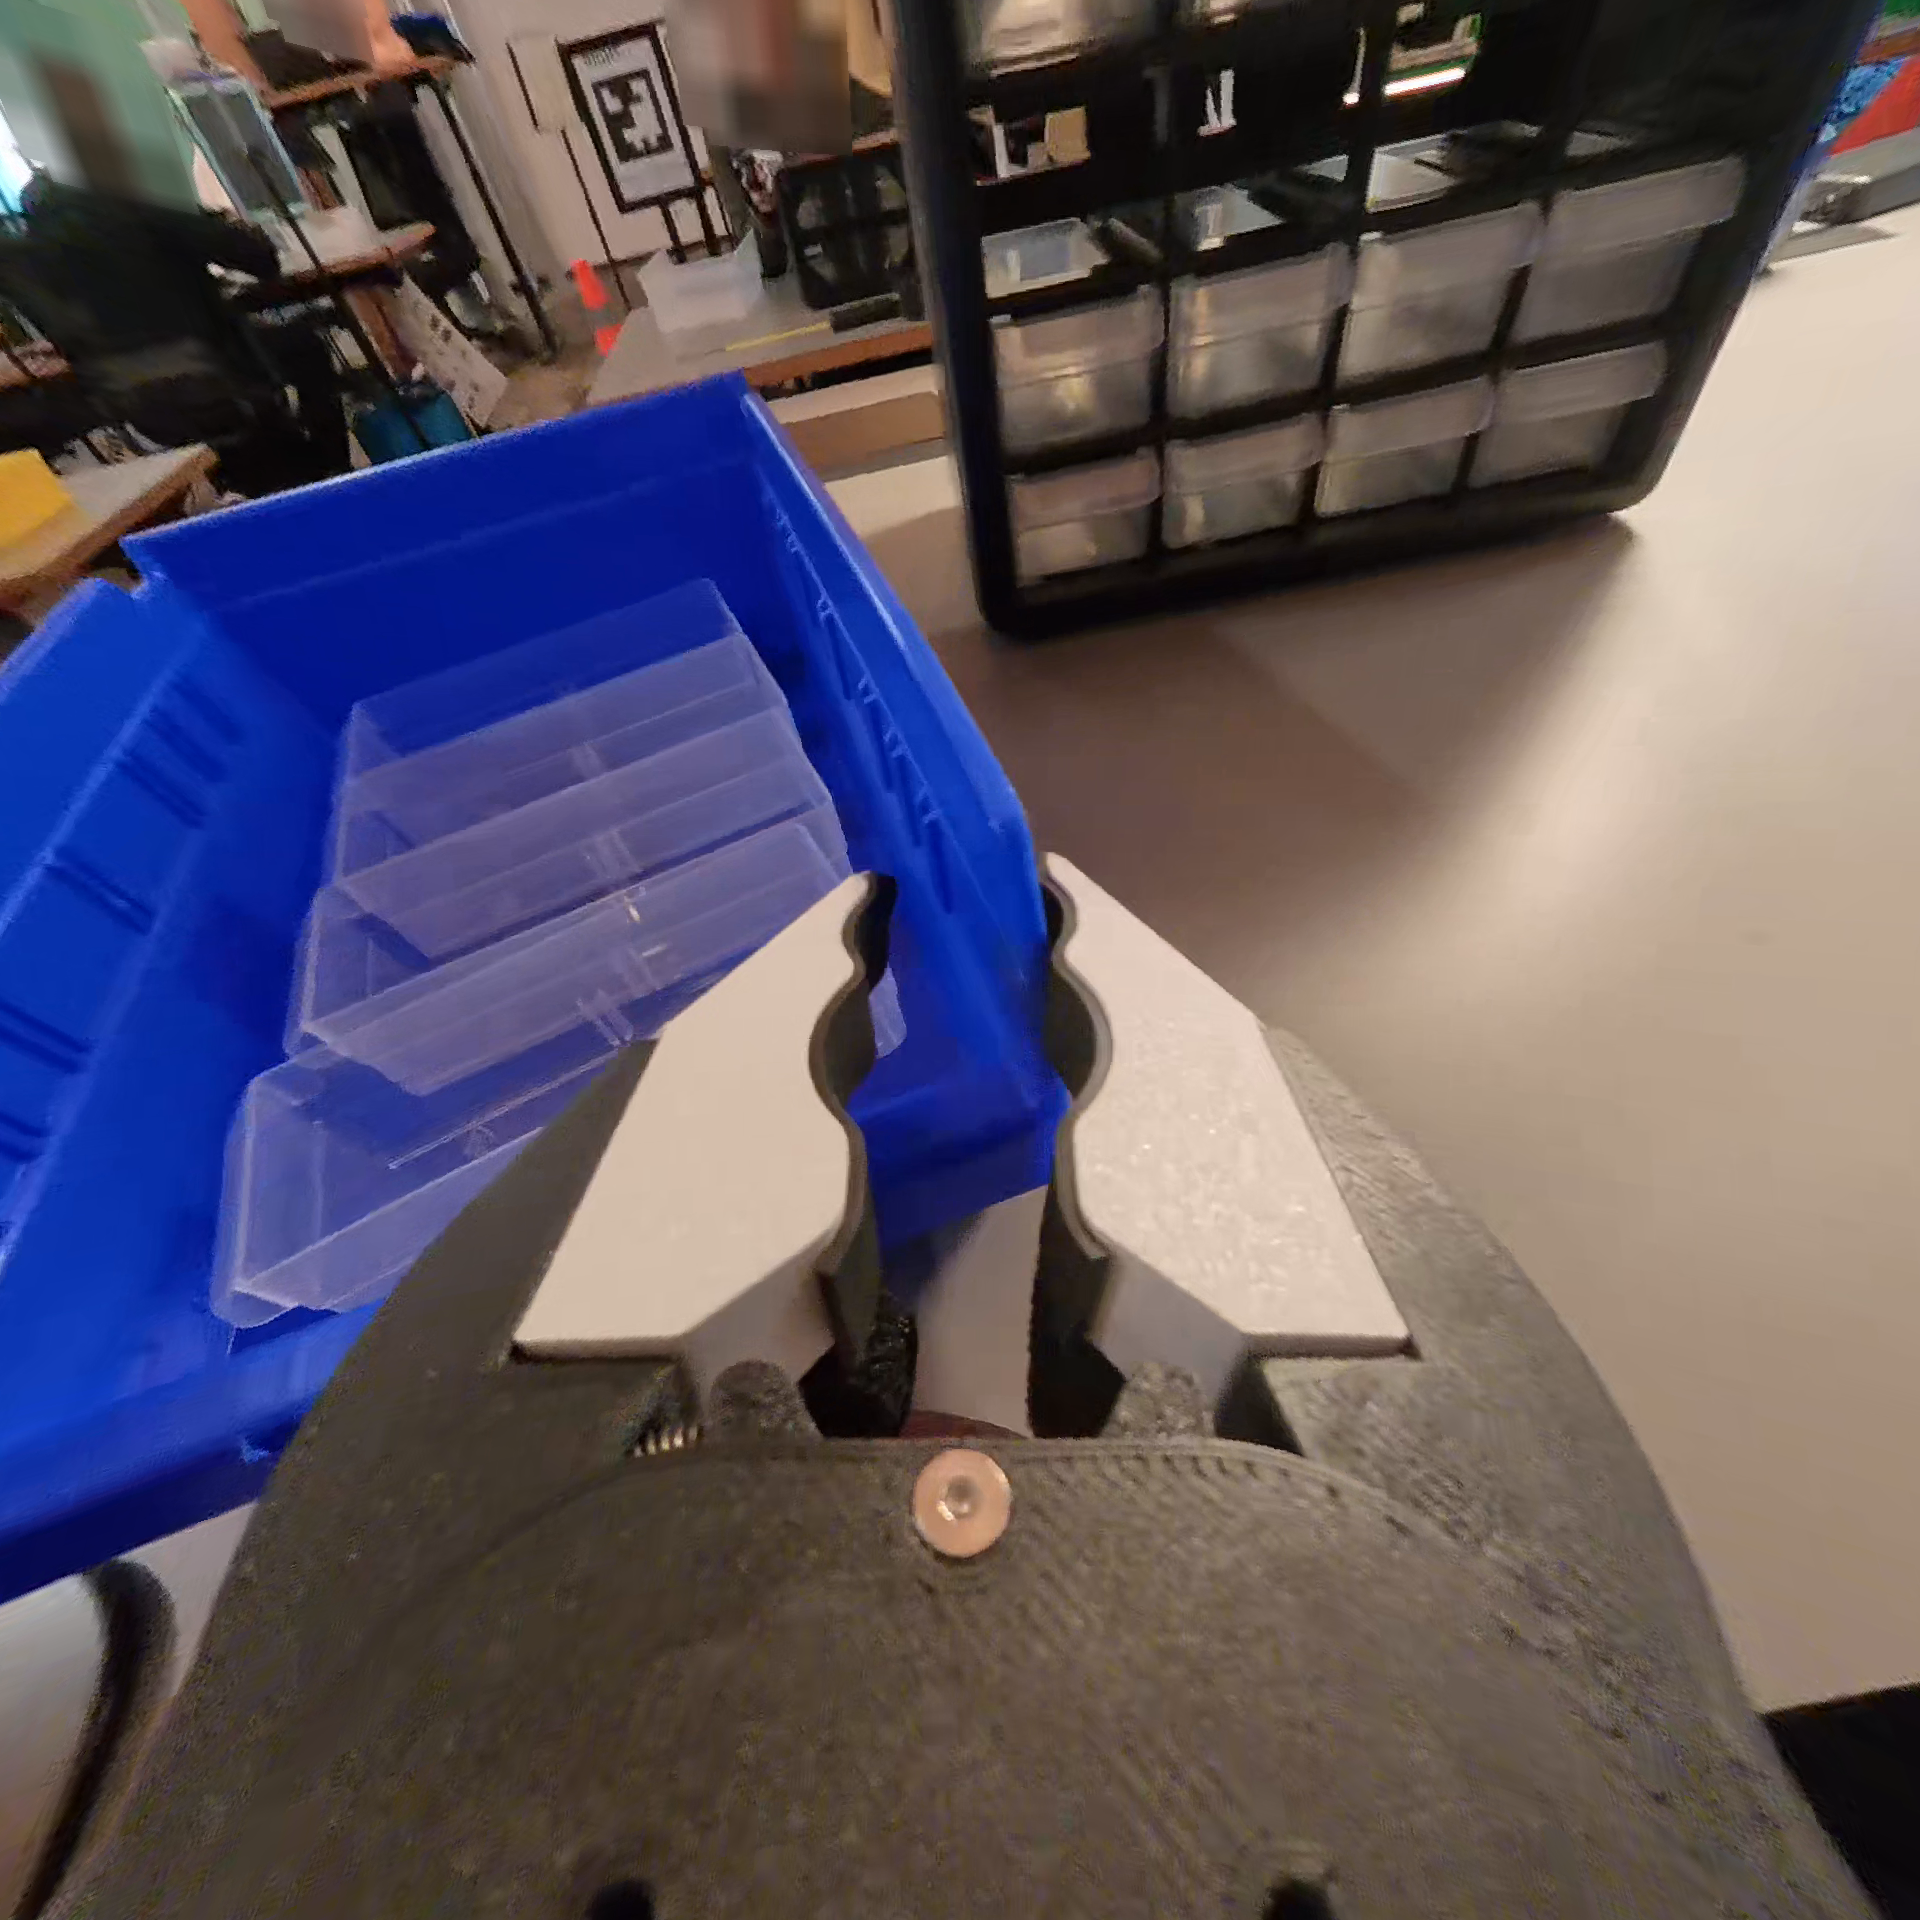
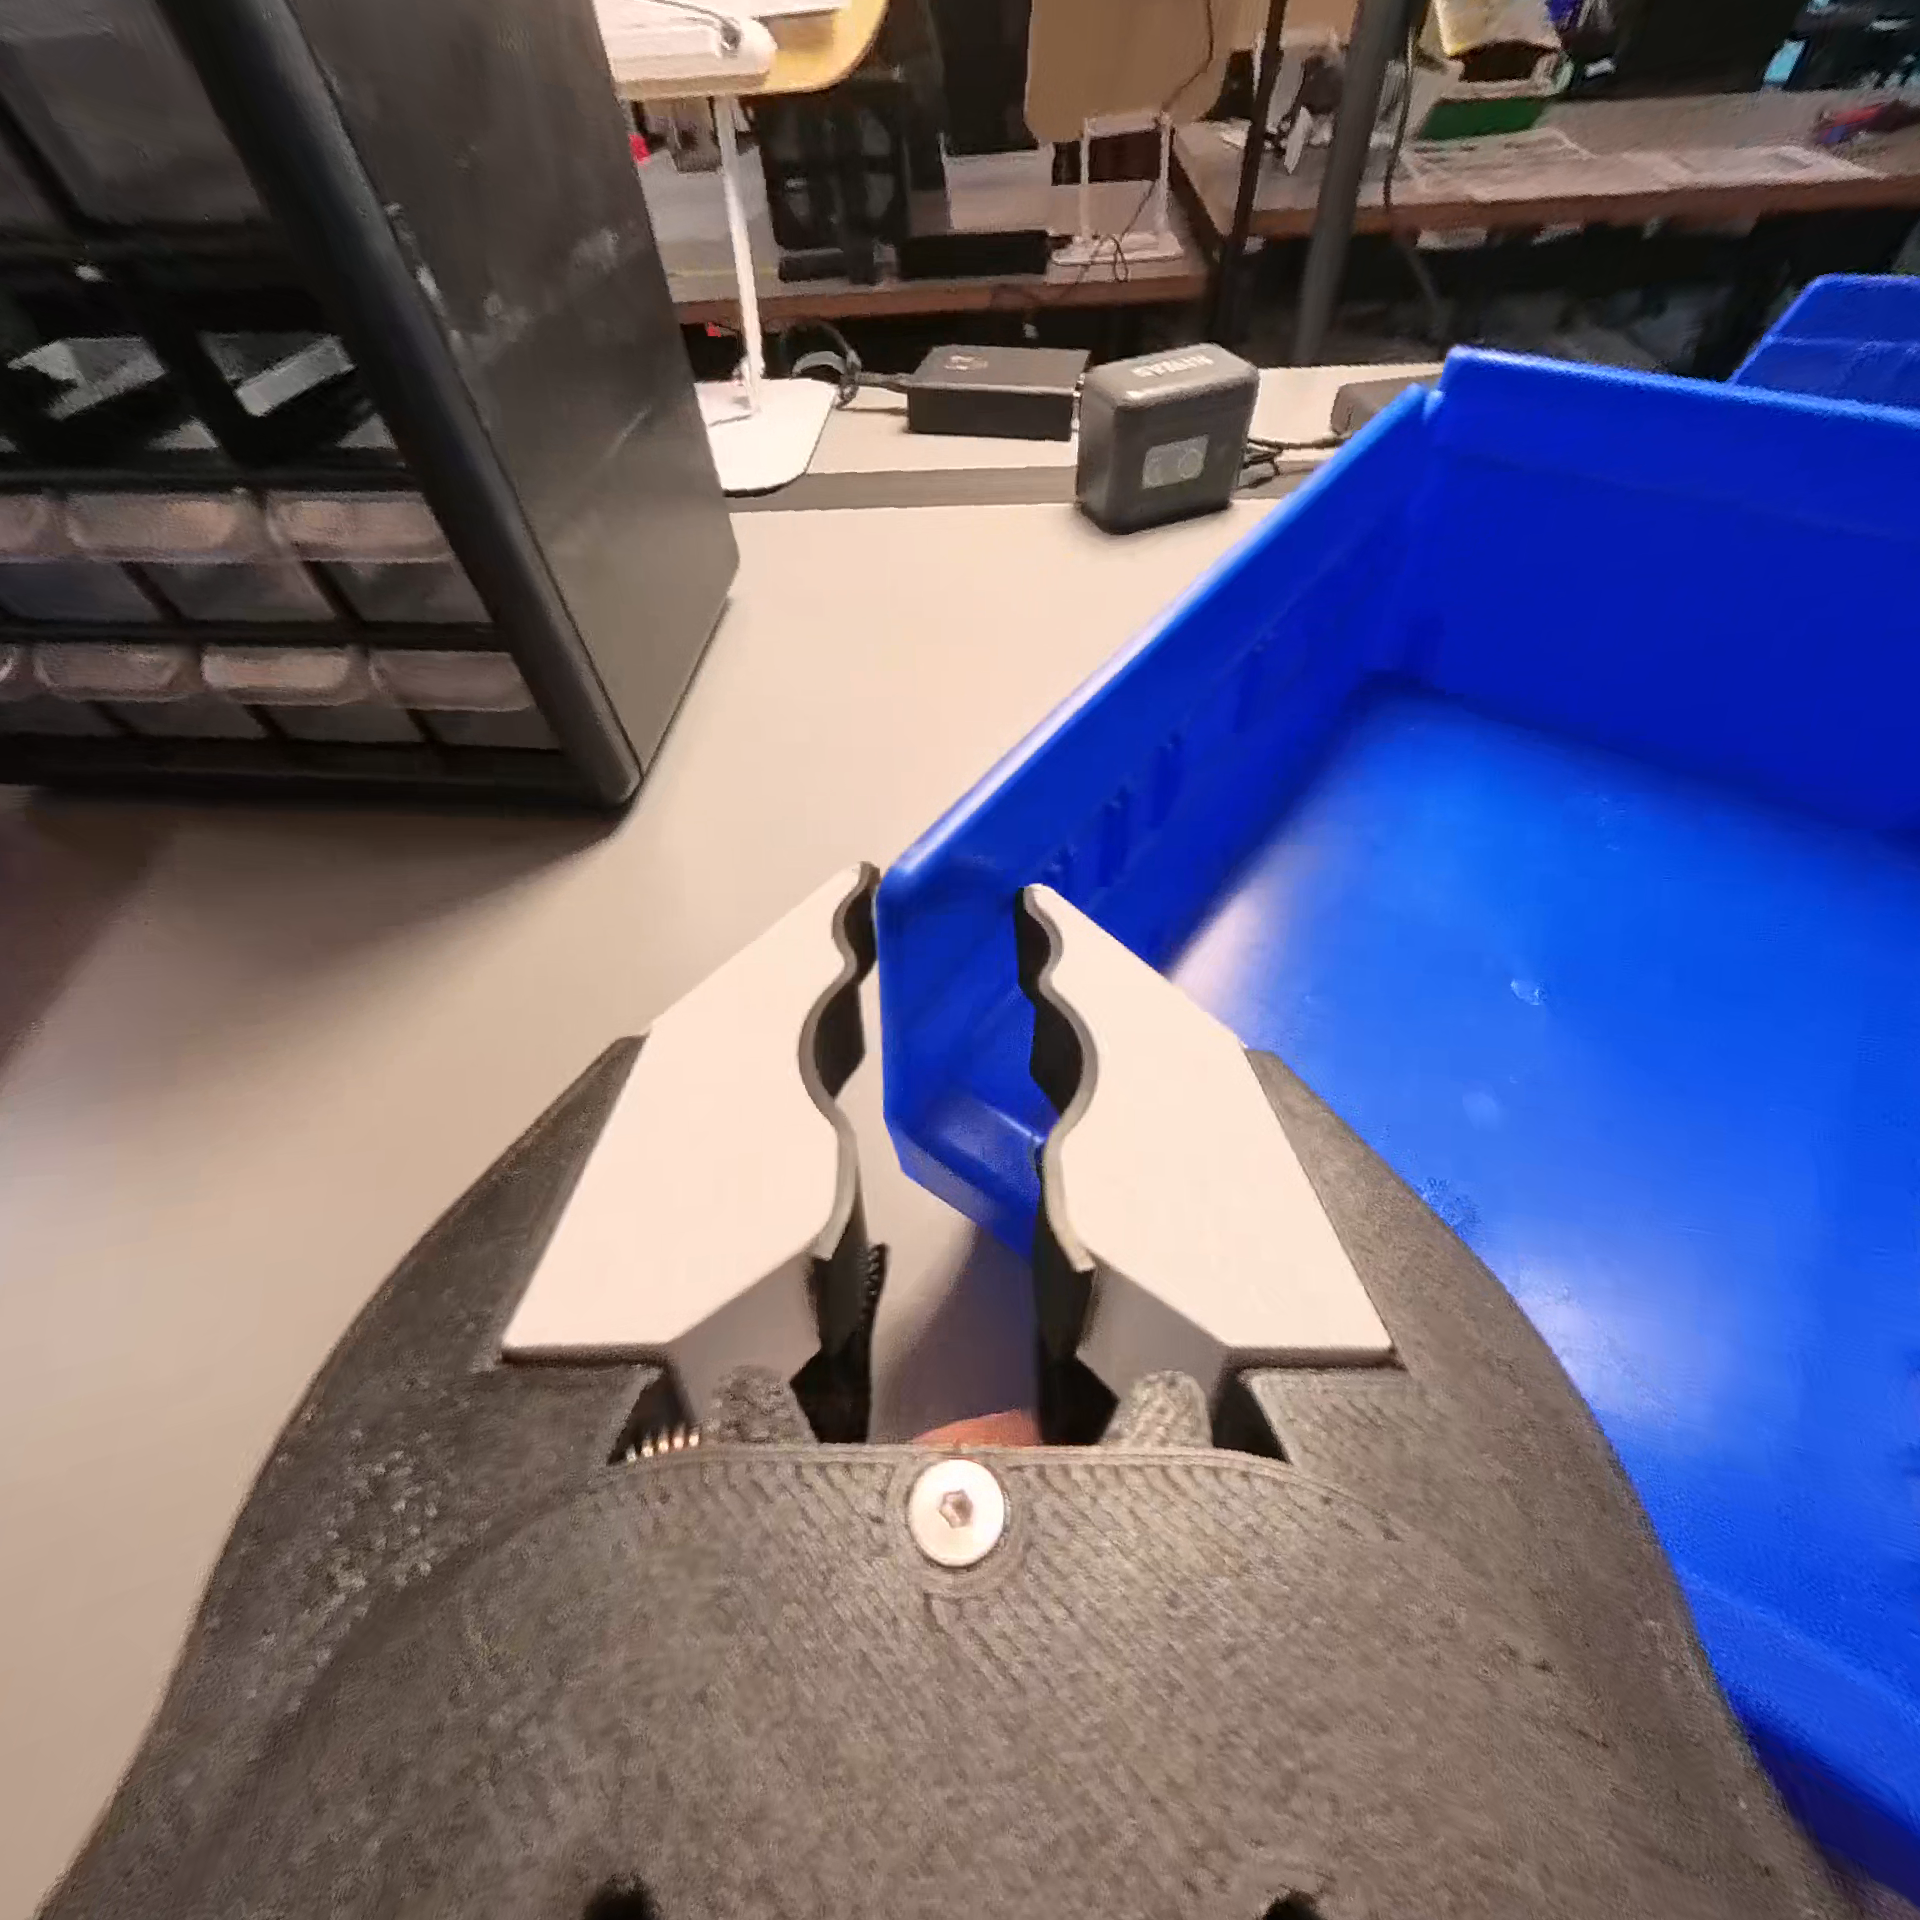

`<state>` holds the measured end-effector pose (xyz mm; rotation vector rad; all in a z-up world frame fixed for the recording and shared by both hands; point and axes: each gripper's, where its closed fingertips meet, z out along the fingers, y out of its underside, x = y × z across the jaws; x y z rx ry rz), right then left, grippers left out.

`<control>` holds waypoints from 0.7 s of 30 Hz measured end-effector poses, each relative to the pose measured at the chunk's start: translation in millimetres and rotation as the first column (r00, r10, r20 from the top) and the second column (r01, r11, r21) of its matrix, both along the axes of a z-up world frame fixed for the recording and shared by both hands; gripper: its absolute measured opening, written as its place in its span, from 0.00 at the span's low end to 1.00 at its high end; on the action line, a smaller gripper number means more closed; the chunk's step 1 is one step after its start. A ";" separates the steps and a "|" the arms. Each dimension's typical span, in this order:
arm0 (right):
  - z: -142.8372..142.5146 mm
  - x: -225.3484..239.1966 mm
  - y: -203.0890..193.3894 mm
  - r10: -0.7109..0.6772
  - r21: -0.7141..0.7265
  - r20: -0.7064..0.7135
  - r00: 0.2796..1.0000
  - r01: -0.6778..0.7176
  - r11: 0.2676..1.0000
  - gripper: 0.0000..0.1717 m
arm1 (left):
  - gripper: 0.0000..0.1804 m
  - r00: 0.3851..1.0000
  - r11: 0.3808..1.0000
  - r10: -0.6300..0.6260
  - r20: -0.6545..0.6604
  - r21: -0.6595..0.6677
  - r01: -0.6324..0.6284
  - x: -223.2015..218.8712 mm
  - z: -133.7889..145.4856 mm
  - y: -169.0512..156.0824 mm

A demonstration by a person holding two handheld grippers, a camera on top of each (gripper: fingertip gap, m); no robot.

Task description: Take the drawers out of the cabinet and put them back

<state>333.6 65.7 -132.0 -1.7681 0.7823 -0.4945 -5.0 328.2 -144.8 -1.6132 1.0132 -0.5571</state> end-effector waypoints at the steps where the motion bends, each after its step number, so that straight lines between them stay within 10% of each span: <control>1: 0.3 -3.4 -3.7 0.003 0.007 0.006 1.000 -0.003 1.000 0.15 | 0.10 1.000 1.000 0.003 0.005 0.012 -0.003 -1.9 1.1 2.0; 21: 2.3 -4.3 -115.5 -0.065 -0.067 0.106 0.992 0.072 0.995 0.03 | 0.01 0.967 0.967 0.253 -0.038 0.040 -0.252 -62.4 -0.8 110.5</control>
